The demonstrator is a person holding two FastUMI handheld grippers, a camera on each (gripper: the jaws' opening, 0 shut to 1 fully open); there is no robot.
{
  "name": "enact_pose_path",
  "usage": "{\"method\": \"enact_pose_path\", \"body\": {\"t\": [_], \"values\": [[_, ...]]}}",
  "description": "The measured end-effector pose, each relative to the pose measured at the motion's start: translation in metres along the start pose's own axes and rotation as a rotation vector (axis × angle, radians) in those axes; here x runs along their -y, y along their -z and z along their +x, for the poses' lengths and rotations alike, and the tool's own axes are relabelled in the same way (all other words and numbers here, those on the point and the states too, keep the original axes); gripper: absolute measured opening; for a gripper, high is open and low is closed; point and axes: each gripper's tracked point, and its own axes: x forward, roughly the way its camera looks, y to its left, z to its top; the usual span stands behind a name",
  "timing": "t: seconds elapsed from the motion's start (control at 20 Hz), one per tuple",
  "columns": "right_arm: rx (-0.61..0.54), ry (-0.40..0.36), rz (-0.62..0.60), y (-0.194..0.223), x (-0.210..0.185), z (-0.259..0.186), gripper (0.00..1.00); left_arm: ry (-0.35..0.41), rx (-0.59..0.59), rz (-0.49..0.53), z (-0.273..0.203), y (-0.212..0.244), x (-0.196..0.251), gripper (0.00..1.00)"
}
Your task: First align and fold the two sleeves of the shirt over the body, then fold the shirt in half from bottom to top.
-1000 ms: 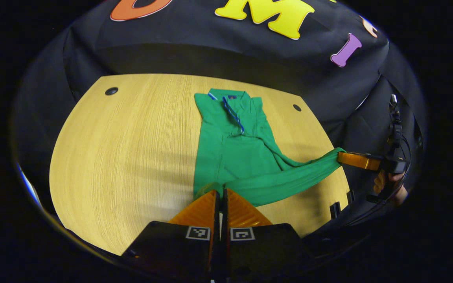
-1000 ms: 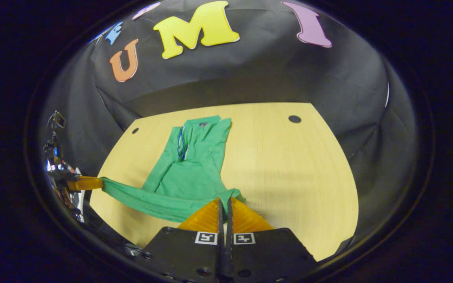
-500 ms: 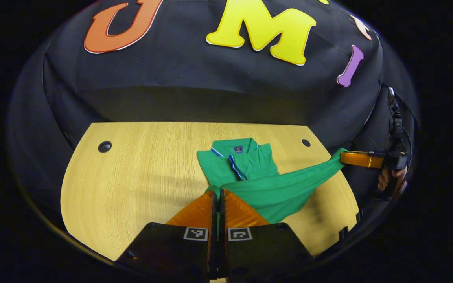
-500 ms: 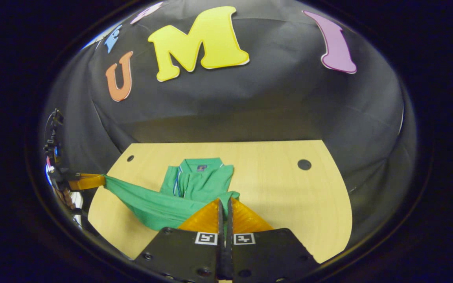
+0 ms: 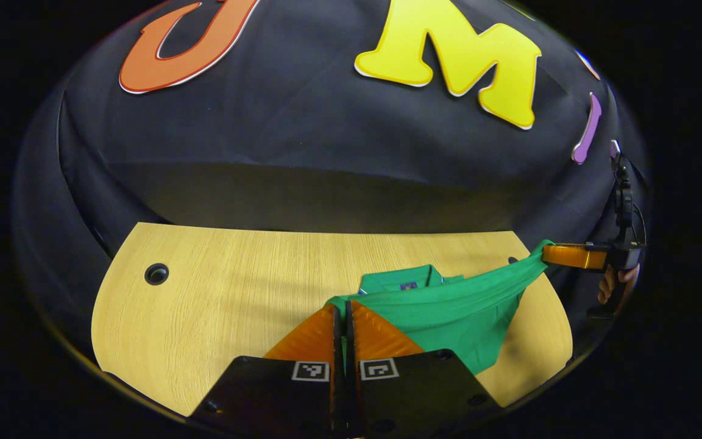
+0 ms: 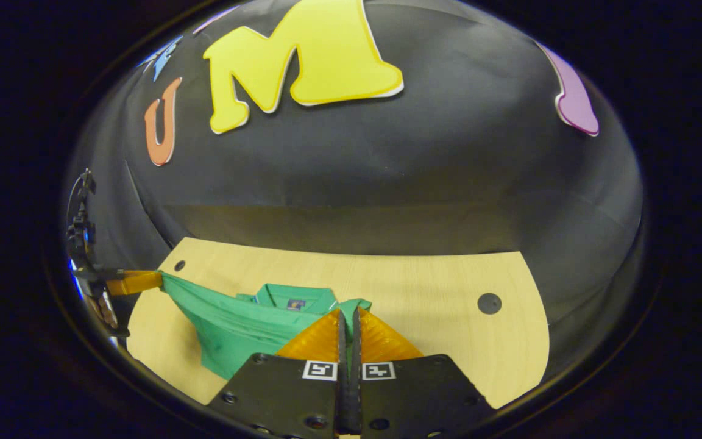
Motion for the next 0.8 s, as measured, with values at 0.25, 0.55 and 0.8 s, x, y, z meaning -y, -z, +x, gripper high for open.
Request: {"method": "enact_pose_path", "body": {"t": [0.25, 0.55, 0.8], "values": [[-0.057, -0.006, -0.016, 0.022, -0.005, 0.047, 0.0, -0.005, -0.02, 0.013, 0.05, 0.01, -0.005, 0.06], [-0.062, 0.014, 0.007, 0.038, 0.005, 0.085, 0.04, -0.064, -0.06, -0.068, 0.084, 0.042, -0.03, 0.06], [-0.068, 0.03, -0.02, 0.056, 0.013, 0.097, 0.1, -0.122, -0.07, -0.067, 0.097, 0.054, -0.047, 0.08]]}}
